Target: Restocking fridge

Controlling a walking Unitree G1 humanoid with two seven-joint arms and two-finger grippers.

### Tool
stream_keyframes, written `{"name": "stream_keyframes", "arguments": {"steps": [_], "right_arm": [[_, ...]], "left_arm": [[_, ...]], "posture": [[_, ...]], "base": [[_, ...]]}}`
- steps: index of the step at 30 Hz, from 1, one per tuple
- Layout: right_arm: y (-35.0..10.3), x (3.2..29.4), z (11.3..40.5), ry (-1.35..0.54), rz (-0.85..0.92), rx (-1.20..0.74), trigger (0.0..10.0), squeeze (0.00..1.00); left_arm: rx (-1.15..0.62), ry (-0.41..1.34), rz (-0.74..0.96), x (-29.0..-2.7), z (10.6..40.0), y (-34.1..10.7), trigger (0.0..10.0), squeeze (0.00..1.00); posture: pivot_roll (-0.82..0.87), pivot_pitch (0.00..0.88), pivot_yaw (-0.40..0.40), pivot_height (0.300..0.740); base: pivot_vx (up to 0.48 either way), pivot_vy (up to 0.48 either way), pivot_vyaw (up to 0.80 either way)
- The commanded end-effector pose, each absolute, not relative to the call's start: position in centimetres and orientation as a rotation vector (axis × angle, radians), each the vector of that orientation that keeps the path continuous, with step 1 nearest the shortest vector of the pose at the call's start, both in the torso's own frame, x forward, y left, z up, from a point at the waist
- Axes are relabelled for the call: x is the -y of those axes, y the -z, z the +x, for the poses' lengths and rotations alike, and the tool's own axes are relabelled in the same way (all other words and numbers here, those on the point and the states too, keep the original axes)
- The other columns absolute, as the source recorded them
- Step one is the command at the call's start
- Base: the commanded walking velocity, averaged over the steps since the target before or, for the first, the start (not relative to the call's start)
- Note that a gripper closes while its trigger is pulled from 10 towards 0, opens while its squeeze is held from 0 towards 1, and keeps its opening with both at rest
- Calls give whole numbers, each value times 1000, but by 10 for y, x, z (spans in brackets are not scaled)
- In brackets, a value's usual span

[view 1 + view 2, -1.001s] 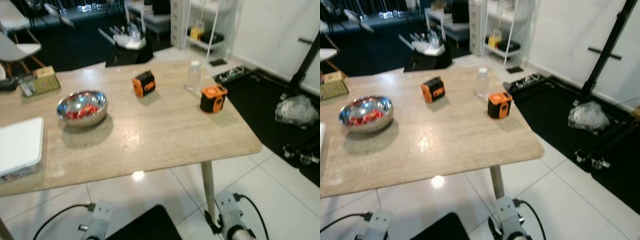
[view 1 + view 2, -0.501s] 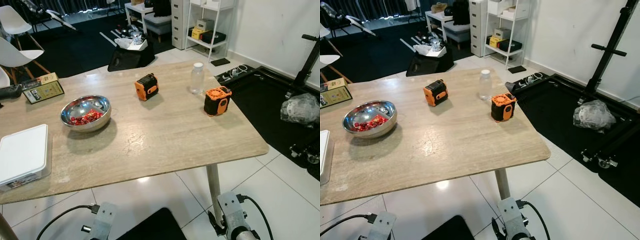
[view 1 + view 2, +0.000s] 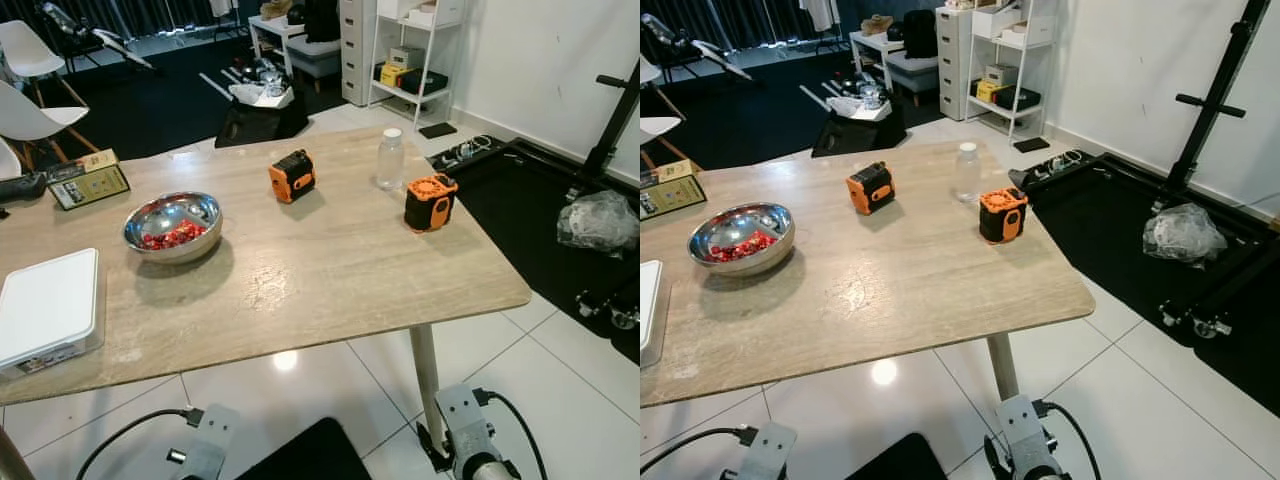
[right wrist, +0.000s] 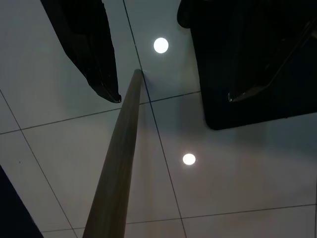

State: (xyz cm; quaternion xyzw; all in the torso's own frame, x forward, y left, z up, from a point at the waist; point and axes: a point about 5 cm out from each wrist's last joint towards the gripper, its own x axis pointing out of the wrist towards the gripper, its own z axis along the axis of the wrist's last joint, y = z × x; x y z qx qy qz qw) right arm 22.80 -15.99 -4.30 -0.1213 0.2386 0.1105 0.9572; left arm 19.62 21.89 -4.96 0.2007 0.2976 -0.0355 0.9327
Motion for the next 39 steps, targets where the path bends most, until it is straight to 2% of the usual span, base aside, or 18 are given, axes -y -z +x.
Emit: {"name": "stream_keyframes", "arguments": {"steps": [1,3,8,12,13,16,18,19,21,24,27,30,31,32,34,37,39], "right_arm": [[47,158,224,-232,-248,-503,10000,0],[47,158,224,-232,-248,-503,10000,0],[49,171,221,-154,-245,-535,10000,0],[52,180,218,-98,-229,-563,10000,0],[55,199,211,24,-215,-613,10000,0],[57,215,206,127,-196,-642,10000,0],[55,235,202,258,-181,-650,10000,0],[55,235,202,258,-181,-650,10000,0],[49,248,204,322,-213,-613,10000,0],[43,252,208,332,-241,-577,10000,0],[10,266,241,359,-334,-400,10000,0],[-1,269,251,369,-359,-348,10000,0],[-30,274,273,396,-371,-217,10000,0],[-30,274,273,396,-371,-217,10000,0],[-67,277,296,419,-382,-53,10000,0],[-91,277,309,435,-374,47,10000,0],[-142,271,328,442,-336,249,10000,0]], "left_arm": [[-567,176,440,-204,197,48,10000,0],[-567,176,440,-204,197,48,10000,0],[-430,525,429,-159,205,25,10000,0],[-420,649,395,-148,202,18,10000,0],[-379,810,371,-134,198,1,10000,0],[-325,904,374,-125,200,-16,10000,0],[-193,940,414,-116,214,-47,10000,0],[-193,940,414,-116,214,-47,10000,0],[-50,907,427,-108,233,-82,10000,0],[17,869,414,-105,243,-101,10000,0],[236,669,356,-108,280,-171,10000,0],[277,611,330,-112,288,-187,10000,0],[318,481,290,-129,301,-213,10000,0],[318,481,290,-129,301,-213,10000,0],[307,336,276,-149,314,-227,10000,0],[283,267,292,-159,320,-228,10000,0],[230,178,294,-173,324,-226,10000,0]], "posture": [[-48,78,50,740],[-48,78,50,740],[-49,82,51,740],[-50,84,51,740],[-53,88,50,740],[-53,89,49,740],[-52,91,46,740],[-52,91,46,740],[-51,91,45,740],[-44,90,40,740],[-47,88,38,740],[-47,88,38,740],[-49,87,39,740],[-49,87,39,740],[-49,87,42,740],[-48,88,44,740],[-51,89,49,740]], "base": [[0,0,0],[0,0,0],[0,0,0],[0,0,0],[0,0,0],[0,0,0],[0,0,0],[0,0,0],[0,0,0],[0,0,0],[0,0,0],[0,0,0],[0,0,0],[0,0,0],[0,0,0],[0,0,0],[0,0,0]]}}
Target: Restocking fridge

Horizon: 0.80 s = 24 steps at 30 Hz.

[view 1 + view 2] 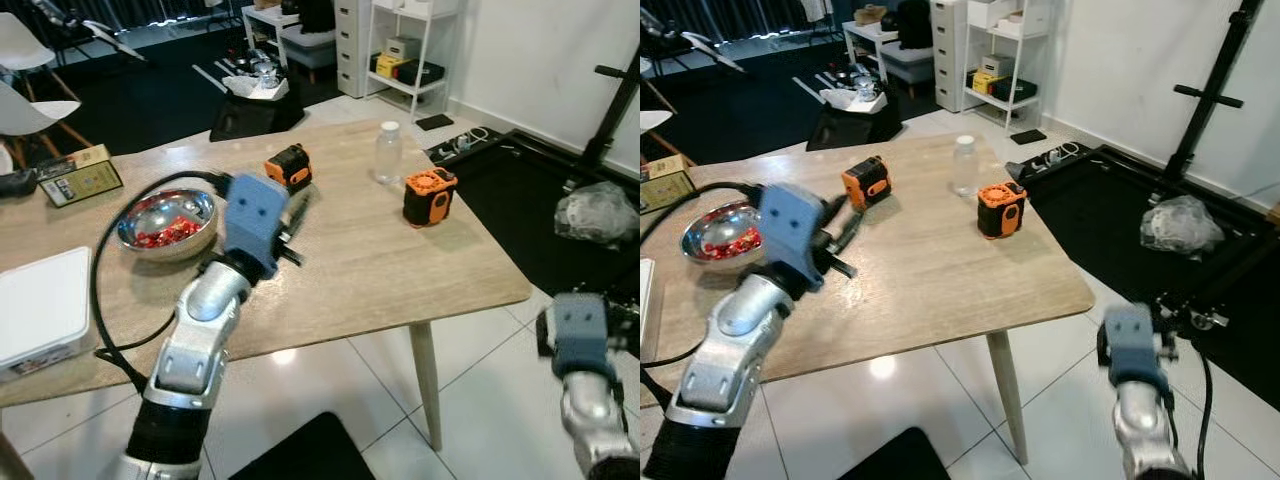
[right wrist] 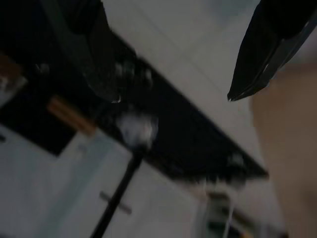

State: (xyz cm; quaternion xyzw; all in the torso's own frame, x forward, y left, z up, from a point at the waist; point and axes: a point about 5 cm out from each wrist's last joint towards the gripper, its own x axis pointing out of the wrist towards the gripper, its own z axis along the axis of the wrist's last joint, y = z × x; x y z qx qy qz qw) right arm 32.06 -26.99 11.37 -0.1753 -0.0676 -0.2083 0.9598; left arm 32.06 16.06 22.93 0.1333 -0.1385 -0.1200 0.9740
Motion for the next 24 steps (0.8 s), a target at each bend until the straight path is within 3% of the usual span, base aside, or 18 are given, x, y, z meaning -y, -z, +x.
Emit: {"name": "stream_keyframes", "arguments": {"steps": [1,8,9,10,12,15,24], "right_arm": [[-157,266,332,434,-325,312,10000,0],[-199,221,340,248,-208,491,10000,0],[-208,195,341,128,-135,522,10000,0],[-208,195,341,128,-135,522,10000,0],[-217,153,337,-41,-30,546,10000,0],[-216,131,334,-98,24,528,10000,0],[-220,122,329,-136,20,504,10000,0]], "left_arm": [[211,161,283,-176,324,-226,10000,0],[193,107,266,-182,323,-228,10000,0],[195,84,249,-184,323,-231,10000,0],[195,84,249,-184,323,-231,10000,0],[199,69,220,-183,324,-234,10000,0],[190,63,195,-181,326,-234,10000,0],[176,15,174,-180,331,-231,10000,31]], "posture": [[-49,90,50,740],[-53,96,60,740],[-51,97,62,740],[-51,97,62,740],[-48,100,63,740],[-50,97,61,740],[-55,85,54,740]], "base": [[0,0,0],[0,0,0],[0,0,0],[0,0,0],[0,0,0],[0,0,0],[98,0,0]]}}
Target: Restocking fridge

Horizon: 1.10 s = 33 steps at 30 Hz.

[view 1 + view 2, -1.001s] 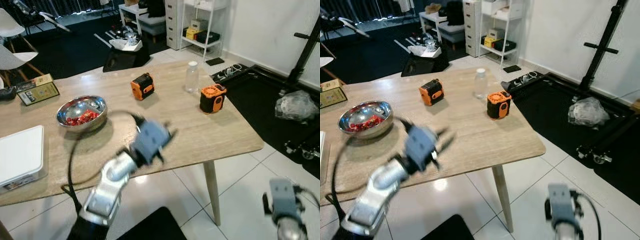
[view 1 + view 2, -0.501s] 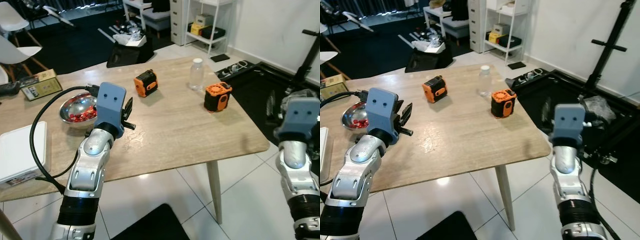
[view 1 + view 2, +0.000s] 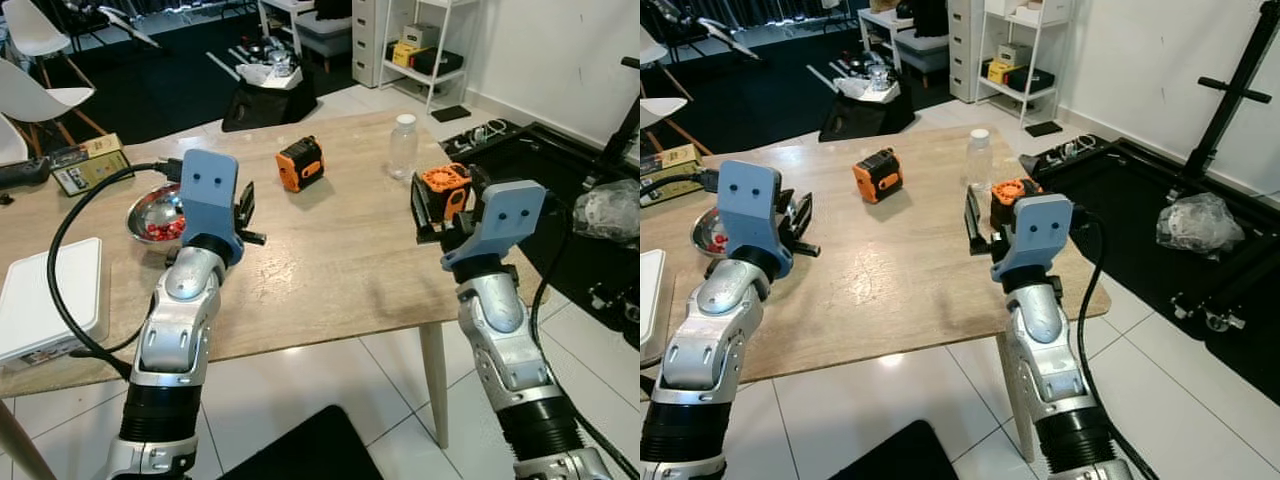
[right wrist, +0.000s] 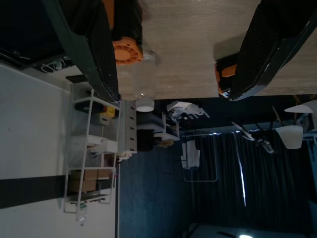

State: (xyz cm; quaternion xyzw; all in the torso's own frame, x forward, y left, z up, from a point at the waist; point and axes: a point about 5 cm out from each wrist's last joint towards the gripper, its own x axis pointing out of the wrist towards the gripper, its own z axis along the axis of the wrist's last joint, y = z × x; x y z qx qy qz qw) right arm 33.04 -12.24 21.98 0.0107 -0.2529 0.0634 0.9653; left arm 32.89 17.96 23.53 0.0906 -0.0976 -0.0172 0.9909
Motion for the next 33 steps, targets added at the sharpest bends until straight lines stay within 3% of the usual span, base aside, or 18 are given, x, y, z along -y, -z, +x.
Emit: {"name": "stream_keyframes", "arguments": {"steps": [1,14,33], "right_arm": [[-220,122,329,-139,18,501,10000,0],[-217,123,327,-148,12,464,10000,0],[-212,125,326,-146,5,436,10000,0]], "left_arm": [[176,14,172,-180,331,-231,10000,35],[184,12,158,-178,332,-232,10000,16],[193,16,158,-175,332,-233,10000,0]], "posture": [[-55,85,54,740],[-56,74,52,740],[-59,80,54,740]], "base": [[394,-274,0],[389,-220,0],[0,0,0]]}}
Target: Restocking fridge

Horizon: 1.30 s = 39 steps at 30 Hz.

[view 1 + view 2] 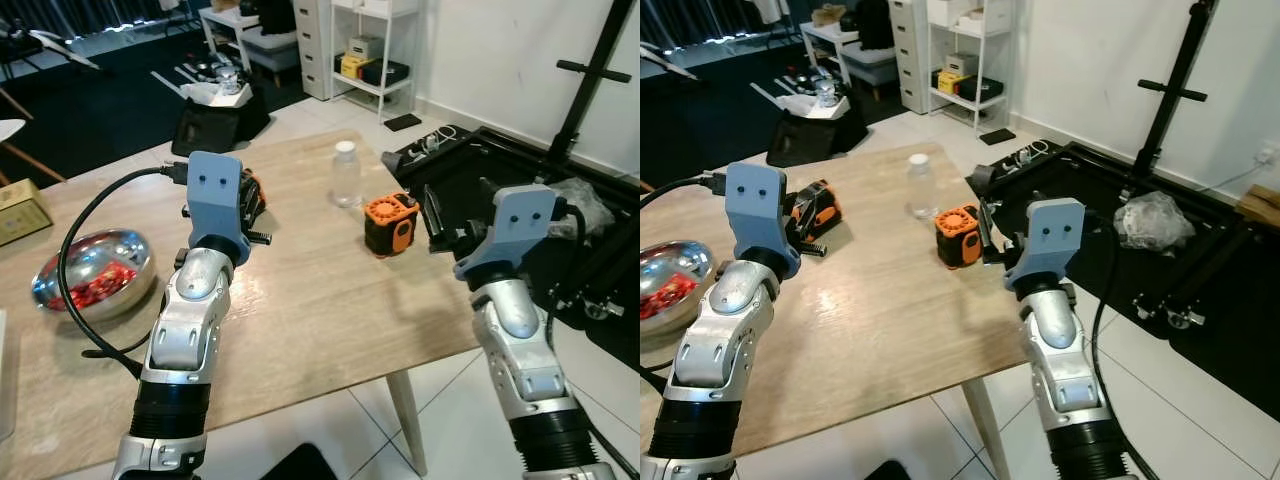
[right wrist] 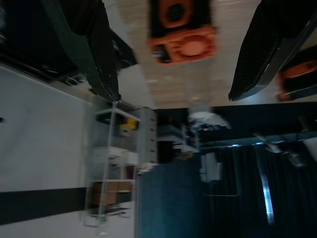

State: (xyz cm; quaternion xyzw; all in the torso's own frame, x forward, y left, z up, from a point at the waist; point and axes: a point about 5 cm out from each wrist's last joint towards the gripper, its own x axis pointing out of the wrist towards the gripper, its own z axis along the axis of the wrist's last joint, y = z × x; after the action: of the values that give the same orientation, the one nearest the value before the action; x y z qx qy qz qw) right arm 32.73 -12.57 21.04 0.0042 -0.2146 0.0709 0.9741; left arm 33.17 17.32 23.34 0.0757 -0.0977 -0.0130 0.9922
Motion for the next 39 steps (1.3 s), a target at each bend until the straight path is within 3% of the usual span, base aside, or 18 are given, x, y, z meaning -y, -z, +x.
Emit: {"name": "stream_keyframes", "arguments": {"steps": [1,16,34,39], "right_arm": [[-212,125,326,-146,5,436,10000,0],[-212,125,326,-147,10,430,10000,0],[-211,126,326,-147,11,423,10000,0],[-211,126,326,-148,9,422,10000,0]], "left_arm": [[193,16,158,-175,332,-233,10000,0],[179,7,151,-178,334,-233,10000,0],[168,-7,151,-179,335,-230,10000,16],[171,-28,133,-180,335,-231,10000,0]], "posture": [[-59,80,54,740],[-57,82,53,740],[-59,83,51,740],[-61,82,48,740]], "base": [[0,0,0],[0,-16,0],[328,-336,0],[0,0,0]]}}
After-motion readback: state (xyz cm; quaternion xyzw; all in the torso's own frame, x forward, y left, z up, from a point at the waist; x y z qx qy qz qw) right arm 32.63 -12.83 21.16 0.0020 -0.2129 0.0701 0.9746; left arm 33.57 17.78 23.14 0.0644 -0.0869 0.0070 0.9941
